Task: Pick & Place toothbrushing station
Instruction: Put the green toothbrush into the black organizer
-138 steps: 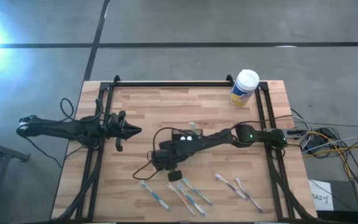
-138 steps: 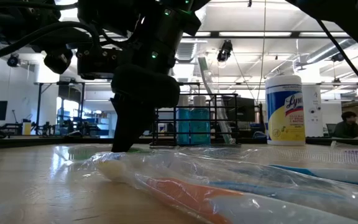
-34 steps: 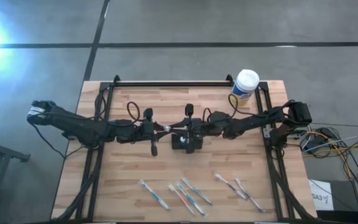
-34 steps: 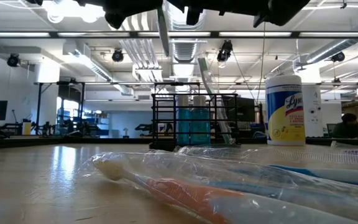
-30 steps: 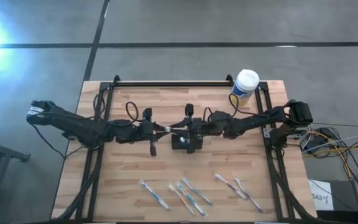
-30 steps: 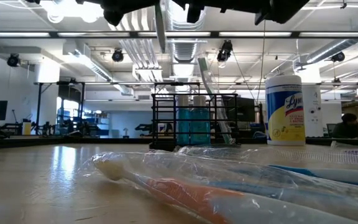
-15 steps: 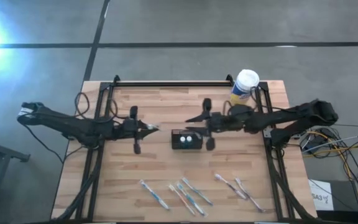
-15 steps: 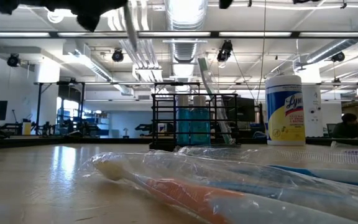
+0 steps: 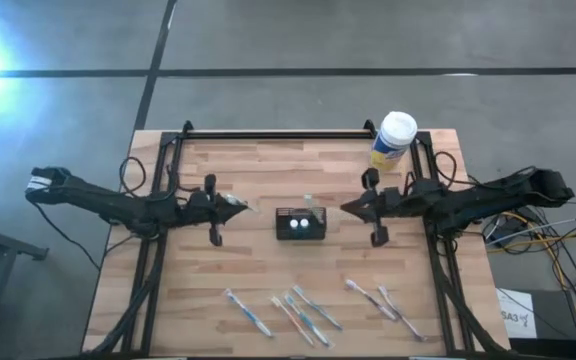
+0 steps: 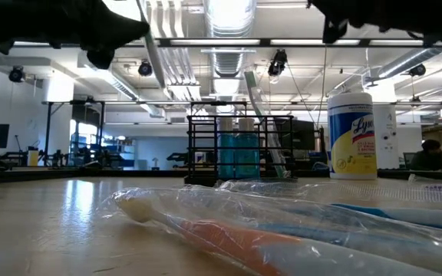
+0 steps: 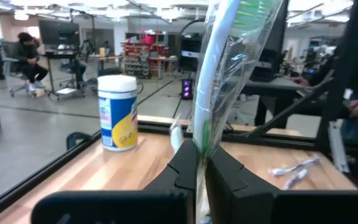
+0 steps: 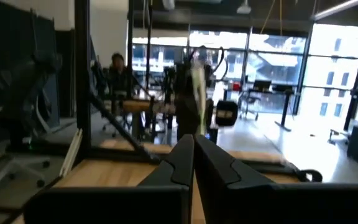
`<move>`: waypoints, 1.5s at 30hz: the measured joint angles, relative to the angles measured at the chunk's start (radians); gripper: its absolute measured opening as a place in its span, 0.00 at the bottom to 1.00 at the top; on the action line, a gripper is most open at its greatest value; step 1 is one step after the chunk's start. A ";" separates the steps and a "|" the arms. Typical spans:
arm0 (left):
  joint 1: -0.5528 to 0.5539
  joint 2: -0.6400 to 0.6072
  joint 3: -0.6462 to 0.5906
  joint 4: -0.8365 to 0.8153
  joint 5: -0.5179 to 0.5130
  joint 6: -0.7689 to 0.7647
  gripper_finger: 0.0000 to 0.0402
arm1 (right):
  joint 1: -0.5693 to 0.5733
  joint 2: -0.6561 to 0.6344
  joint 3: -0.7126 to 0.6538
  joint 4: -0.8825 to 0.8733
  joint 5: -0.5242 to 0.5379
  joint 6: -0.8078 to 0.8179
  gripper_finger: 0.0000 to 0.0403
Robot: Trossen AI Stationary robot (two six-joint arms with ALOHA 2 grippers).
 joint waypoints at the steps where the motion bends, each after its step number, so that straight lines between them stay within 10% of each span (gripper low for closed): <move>1: 0.008 0.019 0.007 -0.001 0.000 -0.001 0.03 | 0.000 -0.004 -0.023 0.008 0.000 -0.002 0.02; 16: 0.135 0.330 0.160 0.038 0.095 -0.020 0.03 | 0.000 0.048 -0.252 0.237 0.001 0.006 0.02; 45: 0.172 0.703 0.219 0.189 0.136 -0.034 0.03 | 0.000 0.050 -0.237 0.262 0.003 -0.031 0.02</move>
